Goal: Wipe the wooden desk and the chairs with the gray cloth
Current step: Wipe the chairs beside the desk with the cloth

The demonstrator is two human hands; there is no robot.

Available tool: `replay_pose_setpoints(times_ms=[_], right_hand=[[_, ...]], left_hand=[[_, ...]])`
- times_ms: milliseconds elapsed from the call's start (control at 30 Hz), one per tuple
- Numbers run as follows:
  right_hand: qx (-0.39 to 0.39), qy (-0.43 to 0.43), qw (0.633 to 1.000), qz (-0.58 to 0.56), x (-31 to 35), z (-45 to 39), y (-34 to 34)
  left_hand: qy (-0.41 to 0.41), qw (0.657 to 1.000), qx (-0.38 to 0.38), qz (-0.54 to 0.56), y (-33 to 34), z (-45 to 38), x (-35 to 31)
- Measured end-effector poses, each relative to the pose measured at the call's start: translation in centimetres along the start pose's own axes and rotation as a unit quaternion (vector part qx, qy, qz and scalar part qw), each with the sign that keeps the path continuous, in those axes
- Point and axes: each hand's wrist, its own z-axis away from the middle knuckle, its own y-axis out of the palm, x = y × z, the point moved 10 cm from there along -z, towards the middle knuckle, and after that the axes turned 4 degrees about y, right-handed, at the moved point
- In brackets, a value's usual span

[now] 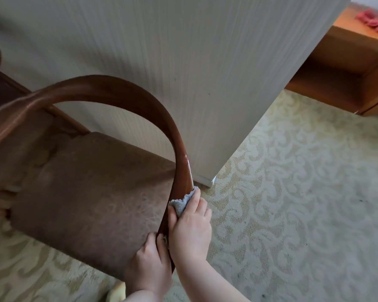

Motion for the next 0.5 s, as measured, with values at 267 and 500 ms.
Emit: replay_pose_setpoints(times_ms=[267, 500], right_hand=[[0.04, 0.044, 0.996, -0.072, -1.4, 2.6, 1.0], [0.054, -0.009, 0.998, -0.028, 0.3, -2.9, 0.6]], left_hand=[[0.071, 0.991, -0.113, 0.033, -1.8, 0.1, -1.4], [0.169, 0.971, -0.166, 0.029, -3.0, 0.9, -3.2]])
